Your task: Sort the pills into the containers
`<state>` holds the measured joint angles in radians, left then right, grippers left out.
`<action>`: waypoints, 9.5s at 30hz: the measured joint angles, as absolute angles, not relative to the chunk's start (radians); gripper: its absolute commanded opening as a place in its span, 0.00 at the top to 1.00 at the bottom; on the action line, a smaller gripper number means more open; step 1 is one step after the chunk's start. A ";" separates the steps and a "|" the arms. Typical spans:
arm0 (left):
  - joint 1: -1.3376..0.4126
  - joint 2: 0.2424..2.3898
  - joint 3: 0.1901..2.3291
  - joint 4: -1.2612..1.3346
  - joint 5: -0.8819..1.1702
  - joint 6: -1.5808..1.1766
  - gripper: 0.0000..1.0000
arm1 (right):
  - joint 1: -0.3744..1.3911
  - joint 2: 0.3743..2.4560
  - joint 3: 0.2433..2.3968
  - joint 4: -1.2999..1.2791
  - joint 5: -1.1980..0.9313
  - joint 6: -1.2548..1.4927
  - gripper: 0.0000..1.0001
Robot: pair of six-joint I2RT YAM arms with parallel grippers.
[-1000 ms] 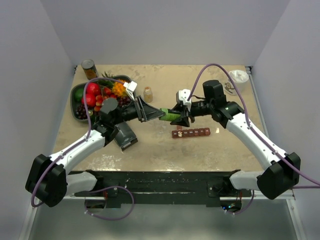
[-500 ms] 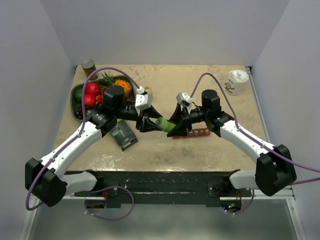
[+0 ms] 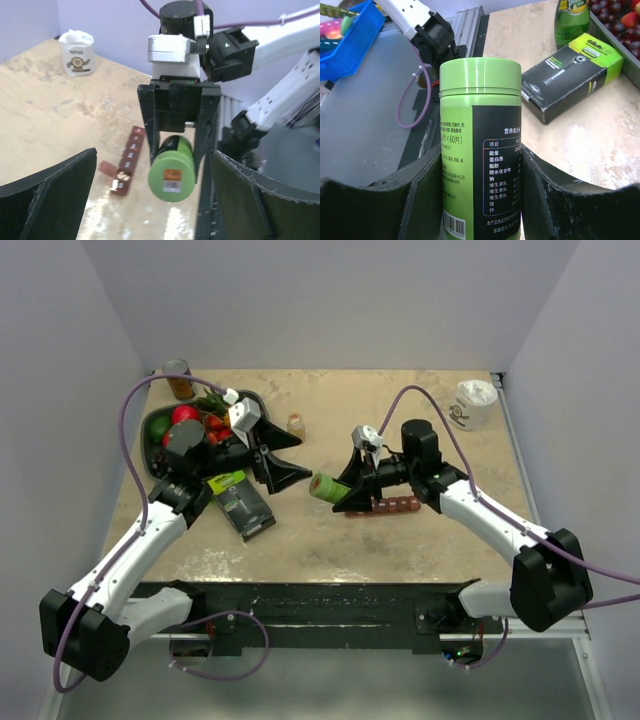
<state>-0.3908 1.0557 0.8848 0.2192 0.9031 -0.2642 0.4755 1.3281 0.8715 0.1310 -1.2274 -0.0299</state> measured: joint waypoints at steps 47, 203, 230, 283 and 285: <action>-0.426 1.077 0.879 0.211 0.837 -0.336 0.01 | 0.474 1.294 0.858 0.114 -1.171 -0.096 1.00; -0.551 1.711 0.926 0.213 0.439 -0.461 0.22 | 0.297 1.540 0.818 -0.518 -0.462 -1.271 0.27; -0.551 1.737 0.926 0.194 0.438 -0.461 0.26 | 0.321 1.578 0.851 -0.521 -0.458 -1.245 0.92; -0.607 2.015 1.102 0.238 0.470 -0.556 0.73 | 0.373 1.579 0.854 -0.534 -0.459 -1.245 0.93; -0.613 2.015 1.102 0.232 0.490 -0.546 0.75 | 0.373 1.581 0.855 -0.535 -0.459 -1.244 0.93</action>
